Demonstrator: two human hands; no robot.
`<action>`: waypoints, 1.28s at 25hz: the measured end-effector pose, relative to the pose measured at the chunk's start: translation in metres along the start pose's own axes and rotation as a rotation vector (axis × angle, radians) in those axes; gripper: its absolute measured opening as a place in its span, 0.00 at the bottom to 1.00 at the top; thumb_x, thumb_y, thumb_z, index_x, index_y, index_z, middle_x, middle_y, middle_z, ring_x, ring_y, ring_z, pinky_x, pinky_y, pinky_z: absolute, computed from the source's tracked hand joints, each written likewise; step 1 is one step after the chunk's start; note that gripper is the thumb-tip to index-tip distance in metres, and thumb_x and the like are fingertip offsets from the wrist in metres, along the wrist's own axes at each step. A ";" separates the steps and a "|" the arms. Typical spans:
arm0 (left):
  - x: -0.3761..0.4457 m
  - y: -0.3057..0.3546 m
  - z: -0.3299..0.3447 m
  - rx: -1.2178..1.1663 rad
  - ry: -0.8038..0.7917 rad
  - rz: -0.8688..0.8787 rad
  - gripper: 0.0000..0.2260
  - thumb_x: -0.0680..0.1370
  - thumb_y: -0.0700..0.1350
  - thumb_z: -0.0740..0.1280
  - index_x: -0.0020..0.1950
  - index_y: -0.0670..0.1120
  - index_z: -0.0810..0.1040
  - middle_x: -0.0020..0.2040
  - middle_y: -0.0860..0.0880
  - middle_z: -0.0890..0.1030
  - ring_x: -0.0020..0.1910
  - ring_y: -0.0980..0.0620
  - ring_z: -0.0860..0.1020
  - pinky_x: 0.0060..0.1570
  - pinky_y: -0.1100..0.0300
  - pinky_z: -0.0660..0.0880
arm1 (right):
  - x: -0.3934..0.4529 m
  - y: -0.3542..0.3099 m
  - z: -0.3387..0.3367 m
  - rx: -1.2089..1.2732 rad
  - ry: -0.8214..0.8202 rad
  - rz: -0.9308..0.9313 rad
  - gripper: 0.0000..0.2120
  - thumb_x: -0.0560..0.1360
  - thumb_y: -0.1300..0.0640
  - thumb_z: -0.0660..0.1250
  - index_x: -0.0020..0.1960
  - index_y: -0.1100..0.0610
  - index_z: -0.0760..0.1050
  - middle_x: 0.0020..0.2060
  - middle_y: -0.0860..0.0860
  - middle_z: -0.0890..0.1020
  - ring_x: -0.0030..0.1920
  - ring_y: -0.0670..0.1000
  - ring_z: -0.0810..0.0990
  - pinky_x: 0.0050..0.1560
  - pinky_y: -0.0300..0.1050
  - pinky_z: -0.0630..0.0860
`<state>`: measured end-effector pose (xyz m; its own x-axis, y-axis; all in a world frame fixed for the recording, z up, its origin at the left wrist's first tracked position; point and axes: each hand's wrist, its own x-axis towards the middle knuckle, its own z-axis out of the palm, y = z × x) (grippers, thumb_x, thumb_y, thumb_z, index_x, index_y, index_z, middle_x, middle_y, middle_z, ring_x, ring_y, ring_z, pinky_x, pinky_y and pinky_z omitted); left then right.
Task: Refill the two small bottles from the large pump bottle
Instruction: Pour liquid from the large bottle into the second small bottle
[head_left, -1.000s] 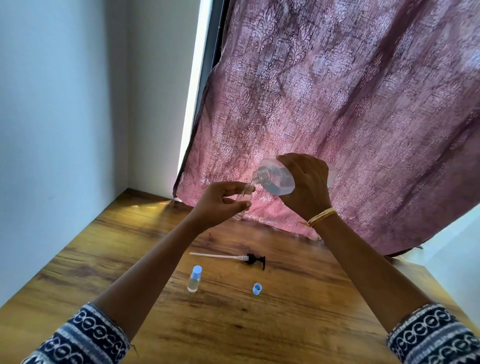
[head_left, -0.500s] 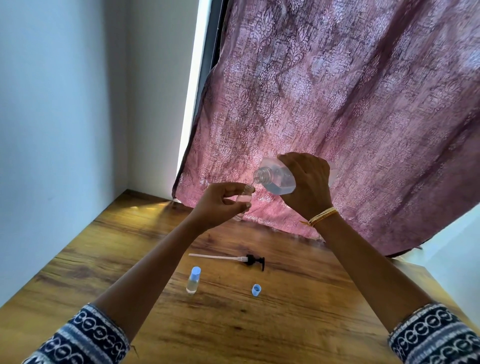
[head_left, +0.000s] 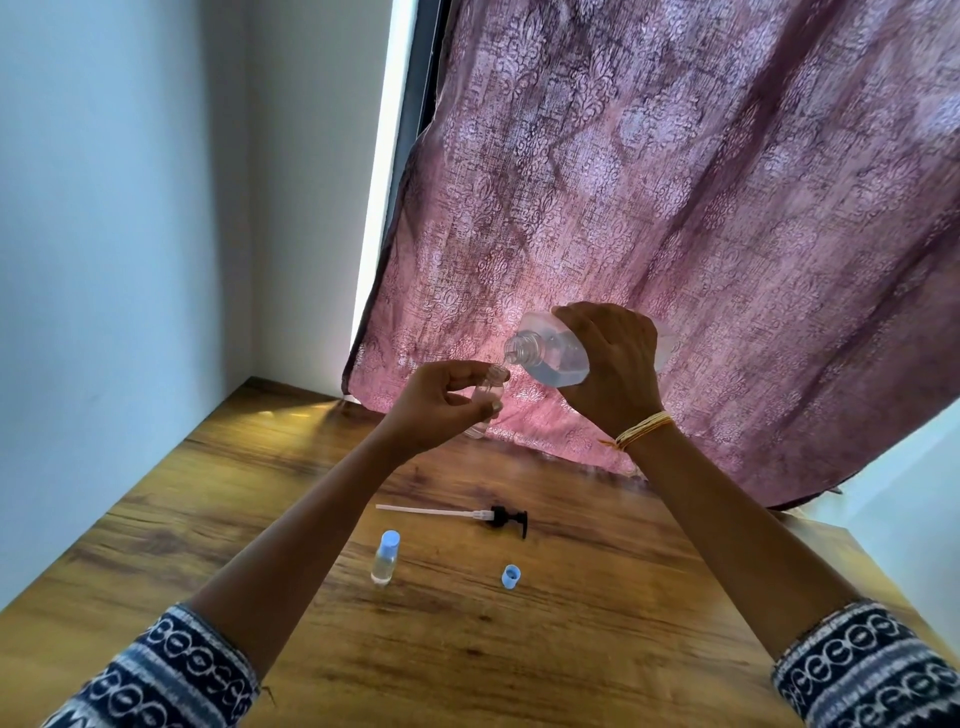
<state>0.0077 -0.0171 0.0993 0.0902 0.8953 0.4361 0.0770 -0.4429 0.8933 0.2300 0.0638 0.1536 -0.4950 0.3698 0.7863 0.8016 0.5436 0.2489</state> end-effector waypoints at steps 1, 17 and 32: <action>0.000 0.000 0.000 -0.001 -0.001 -0.002 0.16 0.73 0.36 0.72 0.61 0.38 0.79 0.57 0.43 0.83 0.49 0.47 0.85 0.51 0.48 0.82 | 0.000 0.000 0.000 -0.001 -0.004 0.001 0.26 0.68 0.42 0.71 0.62 0.52 0.74 0.58 0.52 0.81 0.59 0.58 0.78 0.59 0.62 0.71; 0.003 -0.007 0.003 -0.004 0.001 -0.022 0.18 0.70 0.35 0.75 0.60 0.40 0.80 0.55 0.46 0.84 0.51 0.49 0.84 0.52 0.47 0.81 | -0.010 -0.017 -0.002 0.122 -0.007 0.070 0.22 0.70 0.38 0.70 0.55 0.52 0.78 0.48 0.50 0.84 0.48 0.54 0.82 0.49 0.53 0.77; -0.003 -0.043 0.001 0.052 0.051 -0.099 0.18 0.69 0.36 0.76 0.58 0.41 0.81 0.50 0.42 0.85 0.51 0.47 0.83 0.50 0.54 0.81 | -0.065 -0.034 0.044 0.719 -0.333 0.559 0.35 0.60 0.48 0.81 0.62 0.52 0.72 0.54 0.48 0.81 0.54 0.49 0.80 0.52 0.31 0.76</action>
<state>0.0050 -0.0005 0.0600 0.0291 0.9353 0.3526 0.1346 -0.3532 0.9258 0.2206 0.0544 0.0689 -0.2631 0.8490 0.4582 0.6086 0.5145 -0.6040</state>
